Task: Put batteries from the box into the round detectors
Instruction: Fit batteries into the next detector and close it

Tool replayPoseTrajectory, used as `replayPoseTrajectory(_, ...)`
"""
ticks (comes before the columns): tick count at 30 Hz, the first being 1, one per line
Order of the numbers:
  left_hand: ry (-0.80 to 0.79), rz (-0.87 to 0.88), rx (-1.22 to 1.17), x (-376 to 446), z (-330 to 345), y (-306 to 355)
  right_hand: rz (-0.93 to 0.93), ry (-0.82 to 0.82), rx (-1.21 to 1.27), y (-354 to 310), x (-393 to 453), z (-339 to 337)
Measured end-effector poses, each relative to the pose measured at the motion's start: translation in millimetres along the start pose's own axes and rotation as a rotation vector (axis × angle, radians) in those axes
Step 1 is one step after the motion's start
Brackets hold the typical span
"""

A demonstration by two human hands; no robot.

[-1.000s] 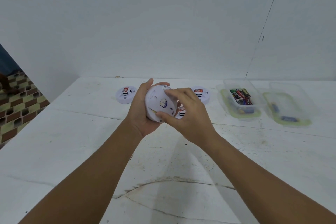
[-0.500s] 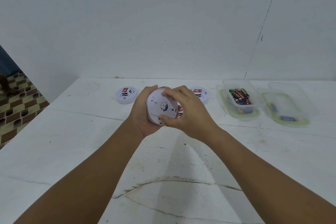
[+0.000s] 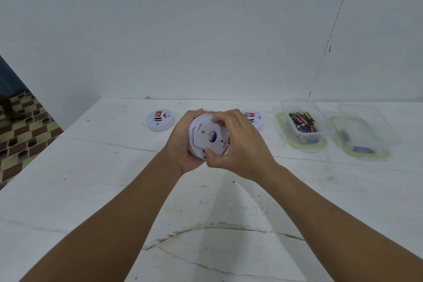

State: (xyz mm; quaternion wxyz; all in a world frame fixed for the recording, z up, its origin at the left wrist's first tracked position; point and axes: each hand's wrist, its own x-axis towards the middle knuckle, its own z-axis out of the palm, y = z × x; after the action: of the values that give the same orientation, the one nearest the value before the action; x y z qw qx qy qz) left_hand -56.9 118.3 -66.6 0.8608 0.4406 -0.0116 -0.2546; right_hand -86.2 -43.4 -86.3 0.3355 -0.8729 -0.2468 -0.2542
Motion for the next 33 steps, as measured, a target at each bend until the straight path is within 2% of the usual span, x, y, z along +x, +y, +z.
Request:
replayPoseTrajectory(6,0.127,0.049,-0.079,2.7,-22.9,3.4,0.228,0.149,0.246,6.7,-8.1,-14.0)
replayPoseTrajectory(12,0.145,0.067,-0.081,-4.2,-30.8,6.2,0.430,-0.233,0.005,33.2,-44.6,4.1)
replayPoseTrajectory(16,0.104,0.095,-0.164,-6.1,-38.0,5.0,0.372,-0.534,-0.237,39.9,-55.4,12.1)
replayPoseTrajectory(20,0.080,0.080,-0.208,-5.8,-38.0,3.5,0.333,-0.608,-0.275,44.0,-56.9,10.1)
replayPoseTrajectory(23,0.081,0.079,-0.183,-5.8,-34.8,2.8,0.327,-0.524,-0.235,41.6,-54.1,7.6)
replayPoseTrajectory(29,0.081,0.092,-0.074,-6.0,-25.5,2.6,0.318,-0.052,0.081,15.9,-25.9,3.6)
replayPoseTrajectory(33,0.085,0.098,-0.041,-2.5,-20.0,2.7,0.286,0.024,0.193,-1.0,-6.3,4.0)
